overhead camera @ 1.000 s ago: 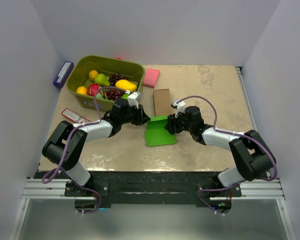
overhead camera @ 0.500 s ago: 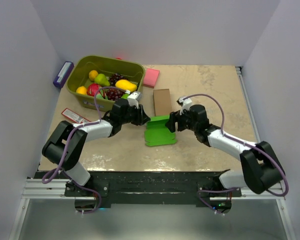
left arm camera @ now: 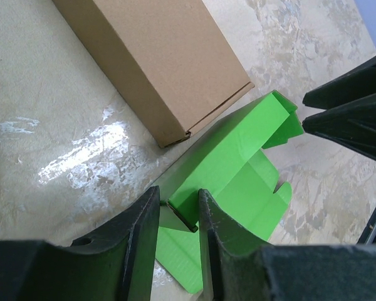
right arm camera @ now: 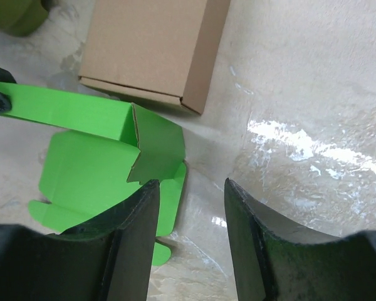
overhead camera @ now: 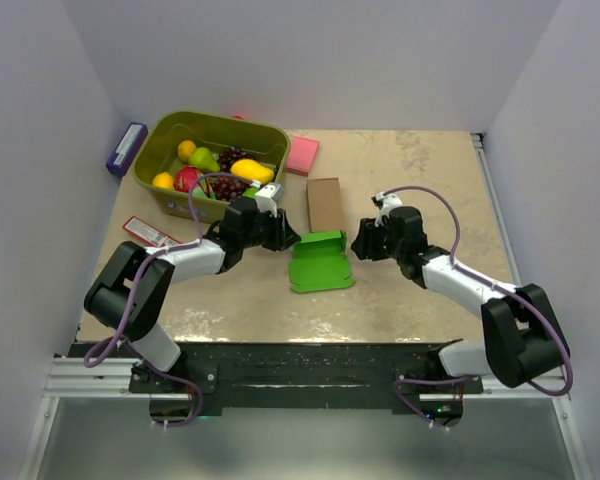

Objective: Fold the paper box

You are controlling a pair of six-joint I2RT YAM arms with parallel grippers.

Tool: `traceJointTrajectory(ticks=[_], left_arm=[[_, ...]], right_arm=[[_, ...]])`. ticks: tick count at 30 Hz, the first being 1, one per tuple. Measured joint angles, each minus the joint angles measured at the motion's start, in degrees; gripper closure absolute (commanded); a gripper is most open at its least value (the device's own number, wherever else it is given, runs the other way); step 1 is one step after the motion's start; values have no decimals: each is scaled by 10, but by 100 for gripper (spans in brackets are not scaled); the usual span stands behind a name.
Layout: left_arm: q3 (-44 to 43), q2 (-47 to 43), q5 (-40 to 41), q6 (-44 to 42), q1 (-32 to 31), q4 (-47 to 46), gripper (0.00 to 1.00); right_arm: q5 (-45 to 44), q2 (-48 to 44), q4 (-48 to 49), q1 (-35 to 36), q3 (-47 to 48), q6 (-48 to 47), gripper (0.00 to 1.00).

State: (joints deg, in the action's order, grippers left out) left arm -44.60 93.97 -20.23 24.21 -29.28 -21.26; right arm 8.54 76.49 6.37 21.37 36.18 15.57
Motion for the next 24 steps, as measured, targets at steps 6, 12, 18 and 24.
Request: traceJointTrajectory(ticks=[6,12,18,24], left_arm=[[-4,0,-2,0,0,10,66],[-12,2,-4,-8,0,23,66],[-17,4,-6,-11,0,29,67],[-23,9,-11,-13,1,30,67]], right_arm=[[4,23,-7,11,8,-10,51],[15,44,-4,19,15,-27,50],[16,68,5,24,23,-45,50],[22,89,19,26,37,-61,49]])
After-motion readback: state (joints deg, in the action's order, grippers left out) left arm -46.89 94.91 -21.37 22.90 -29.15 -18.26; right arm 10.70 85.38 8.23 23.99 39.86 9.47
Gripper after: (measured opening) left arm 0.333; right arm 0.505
